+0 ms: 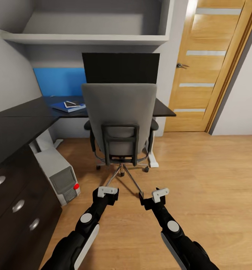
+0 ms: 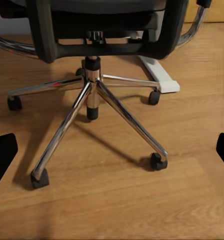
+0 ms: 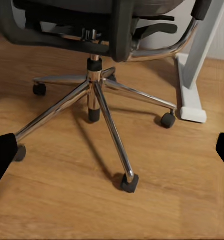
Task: In the bedroom, organize the workspace by keeping the computer under the desk, ensuring the monitor is on the desk, placing the keyboard on the desk next to the monitor, placing the mouse on the desk next to the keyboard, moving the folder from the swivel chair onto the desk next to the mouse, stacking the notebook on top of the folder with the pen on top of the notebook, and positioning the swivel chair next to the desk.
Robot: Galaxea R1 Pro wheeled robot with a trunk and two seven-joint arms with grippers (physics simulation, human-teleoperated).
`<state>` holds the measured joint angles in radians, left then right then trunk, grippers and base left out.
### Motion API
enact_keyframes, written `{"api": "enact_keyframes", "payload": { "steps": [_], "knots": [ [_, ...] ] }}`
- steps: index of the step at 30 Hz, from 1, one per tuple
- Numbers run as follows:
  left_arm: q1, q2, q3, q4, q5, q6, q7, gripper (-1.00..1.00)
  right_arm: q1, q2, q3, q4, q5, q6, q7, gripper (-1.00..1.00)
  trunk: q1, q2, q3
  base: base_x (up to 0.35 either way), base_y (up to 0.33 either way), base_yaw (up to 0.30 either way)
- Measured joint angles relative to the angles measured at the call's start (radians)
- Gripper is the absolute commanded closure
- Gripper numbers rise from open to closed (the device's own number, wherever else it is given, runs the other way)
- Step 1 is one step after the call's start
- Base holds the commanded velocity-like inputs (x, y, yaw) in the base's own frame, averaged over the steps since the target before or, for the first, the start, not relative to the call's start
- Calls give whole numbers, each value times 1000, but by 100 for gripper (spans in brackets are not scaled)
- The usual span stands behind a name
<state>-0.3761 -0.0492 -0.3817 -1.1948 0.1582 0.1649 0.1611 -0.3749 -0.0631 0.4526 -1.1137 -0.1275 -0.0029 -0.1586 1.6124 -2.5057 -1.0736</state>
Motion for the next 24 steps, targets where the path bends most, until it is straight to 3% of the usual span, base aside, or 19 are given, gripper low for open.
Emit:
{"api": "enact_keyframes", "payload": {
  "steps": [8, 15, 17, 19, 24],
  "knots": [
    [0, -2, 4, 1, 0, 9, 1, -100, 0, 0, -2, 2, 0, 0, 0, -100, -4, 2, 31, -324, -4, 0],
    [0, -4, 3, 2, 0, 44, 5, -100, 0, 0, -13, 15, -2, 2, -4, -100, -7, 4, 58, -130, -1, 0],
    [0, -5, 4, 3, 0, 54, 6, -100, 0, 1, -28, 25, -3, 2, -9, -100, -8, 4, 66, -40, 0, 0],
    [0, -5, 11, 5, 0, 68, 8, -100, 0, 6, -88, 43, -5, 6, -21, -100, -9, 4, 74, -11, 0, 0],
    [1, -2, 17, 54, 0, 72, 9, -100, 0, 7, -120, 96, -7, 4, -24, -100, -11, 6, 93, -5, 0, 0]
  ]
}}
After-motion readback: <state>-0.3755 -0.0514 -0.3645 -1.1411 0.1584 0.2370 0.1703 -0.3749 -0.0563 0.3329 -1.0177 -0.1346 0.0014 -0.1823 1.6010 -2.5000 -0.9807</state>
